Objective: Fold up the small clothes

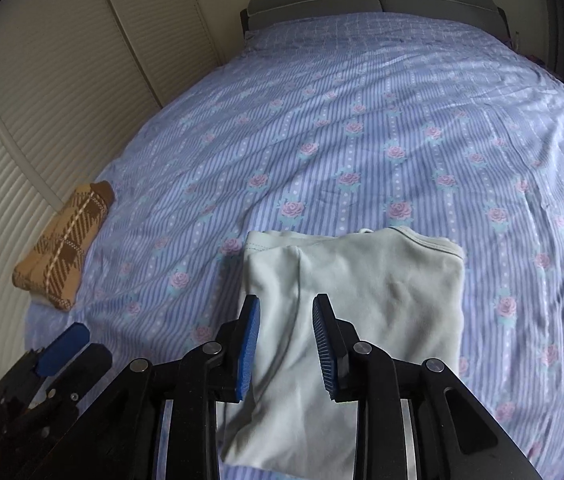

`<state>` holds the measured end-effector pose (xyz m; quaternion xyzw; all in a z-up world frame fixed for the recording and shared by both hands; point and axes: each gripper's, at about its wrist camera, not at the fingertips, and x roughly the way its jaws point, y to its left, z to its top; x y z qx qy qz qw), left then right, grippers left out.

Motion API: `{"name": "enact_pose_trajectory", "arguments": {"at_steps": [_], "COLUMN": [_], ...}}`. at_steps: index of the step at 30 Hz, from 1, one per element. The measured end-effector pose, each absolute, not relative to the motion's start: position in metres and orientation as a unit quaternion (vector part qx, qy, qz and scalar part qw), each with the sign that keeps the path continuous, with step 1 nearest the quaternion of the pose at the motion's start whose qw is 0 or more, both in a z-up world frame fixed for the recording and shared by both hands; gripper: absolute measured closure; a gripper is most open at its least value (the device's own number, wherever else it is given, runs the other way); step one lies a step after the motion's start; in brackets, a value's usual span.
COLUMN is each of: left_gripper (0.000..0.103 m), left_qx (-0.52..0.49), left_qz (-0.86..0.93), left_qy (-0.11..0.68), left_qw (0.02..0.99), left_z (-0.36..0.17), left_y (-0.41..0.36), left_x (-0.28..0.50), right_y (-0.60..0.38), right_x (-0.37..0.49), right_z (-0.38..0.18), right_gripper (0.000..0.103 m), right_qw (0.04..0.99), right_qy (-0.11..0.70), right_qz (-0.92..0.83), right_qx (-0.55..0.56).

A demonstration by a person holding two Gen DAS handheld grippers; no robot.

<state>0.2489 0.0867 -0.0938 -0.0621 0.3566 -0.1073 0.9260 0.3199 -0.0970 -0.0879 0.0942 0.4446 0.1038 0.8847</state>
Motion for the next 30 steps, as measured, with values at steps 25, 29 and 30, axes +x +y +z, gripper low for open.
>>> {"name": "enact_pose_trajectory", "arguments": {"at_steps": [25,29,30], "left_gripper": [0.076,0.095,0.096], "left_qx": [-0.015,-0.028,-0.033], "left_qz": [-0.165,-0.170,-0.168], "left_qy": [0.414,0.425,0.428], "left_qw": [0.895,0.889,0.887], "left_z": [-0.139,-0.145,-0.145], "left_y": [0.005,0.006,0.006], "left_x": [0.339,0.344,0.345], "right_y": [-0.218,-0.223,-0.225], "right_x": [0.260,0.259,0.257], "right_z": [-0.124,-0.130,-0.132], "right_gripper": [0.074,0.074,0.074], "right_qw": [0.891,0.890,0.889], "right_qy": [0.417,0.419,0.419], "right_qz": [0.029,0.026,0.025], "right_qx": [0.178,0.181,0.183]}}
